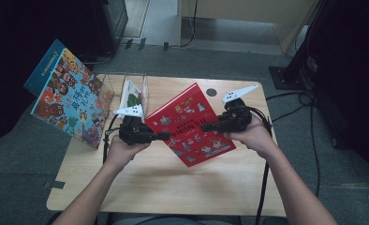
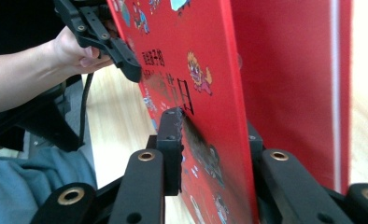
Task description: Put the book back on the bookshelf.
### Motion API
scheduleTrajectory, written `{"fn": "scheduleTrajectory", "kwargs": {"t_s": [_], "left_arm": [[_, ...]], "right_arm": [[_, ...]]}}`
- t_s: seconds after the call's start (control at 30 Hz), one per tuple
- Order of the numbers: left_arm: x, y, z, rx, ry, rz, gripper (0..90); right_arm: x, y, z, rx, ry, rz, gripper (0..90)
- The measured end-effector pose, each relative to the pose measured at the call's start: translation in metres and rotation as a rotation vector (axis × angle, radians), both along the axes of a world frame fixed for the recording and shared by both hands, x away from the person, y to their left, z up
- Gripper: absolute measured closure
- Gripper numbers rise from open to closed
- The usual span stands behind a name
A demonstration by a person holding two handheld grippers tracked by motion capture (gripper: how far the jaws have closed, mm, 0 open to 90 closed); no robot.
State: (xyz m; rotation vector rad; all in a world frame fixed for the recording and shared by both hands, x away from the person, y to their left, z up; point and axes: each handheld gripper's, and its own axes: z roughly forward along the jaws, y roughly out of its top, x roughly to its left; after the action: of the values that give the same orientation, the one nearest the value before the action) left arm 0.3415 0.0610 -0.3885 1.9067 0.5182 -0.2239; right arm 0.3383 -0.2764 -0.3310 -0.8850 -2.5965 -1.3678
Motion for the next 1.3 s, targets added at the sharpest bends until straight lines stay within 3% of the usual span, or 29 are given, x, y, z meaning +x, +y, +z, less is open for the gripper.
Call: {"fn": "scheduleTrajectory", "kwargs": {"t_s": [0.07,0.17,0.3,0.4,0.47,0.57,0.67,0.77,0.87,1.07,1.3], "left_arm": [[0.0,0.0,0.006,0.018,-0.016,0.003,76.9],[-0.002,-0.001,0.015,0.063,-0.079,-0.009,79.1],[-0.004,-0.002,0.023,0.121,-0.11,-0.007,79.5],[-0.005,0.0,0.025,0.143,-0.124,-0.004,79.5],[-0.005,0.001,0.025,0.158,-0.119,-0.007,79.7],[-0.004,0.002,0.028,0.169,-0.116,-0.006,79.6],[-0.002,0.006,0.031,0.167,-0.109,0.002,80.3],[-0.002,0.003,0.032,0.197,-0.12,-0.007,80.9],[-0.001,0.002,0.029,0.233,-0.113,-0.005,80.8],[0.001,0.003,0.033,0.295,-0.081,-0.025,79.6],[0.001,0.004,0.039,0.384,-0.062,-0.044,78.9]], "right_arm": [[0.0,0.001,0.002,-0.003,-0.022,-0.004,68.6],[0.001,0.001,0.001,-0.016,-0.056,-0.024,62.7],[0.002,0.0,-0.006,-0.009,-0.054,-0.026,60.5],[0.0,0.001,-0.013,0.012,-0.082,-0.047,58.5],[-0.001,0.001,-0.017,0.02,-0.099,-0.067,57.5],[-0.002,0.0,-0.027,0.045,-0.088,-0.077,56.6],[-0.005,-0.001,-0.036,0.03,-0.122,-0.12,57.5],[-0.007,-0.004,-0.046,0.073,-0.102,-0.166,58.9],[-0.009,0.0,-0.057,0.05,-0.123,-0.192,58.7],[-0.006,0.007,-0.069,0.055,-0.069,-0.168,58.5],[-0.006,0.012,-0.076,0.087,-0.07,-0.149,57.8]]}}
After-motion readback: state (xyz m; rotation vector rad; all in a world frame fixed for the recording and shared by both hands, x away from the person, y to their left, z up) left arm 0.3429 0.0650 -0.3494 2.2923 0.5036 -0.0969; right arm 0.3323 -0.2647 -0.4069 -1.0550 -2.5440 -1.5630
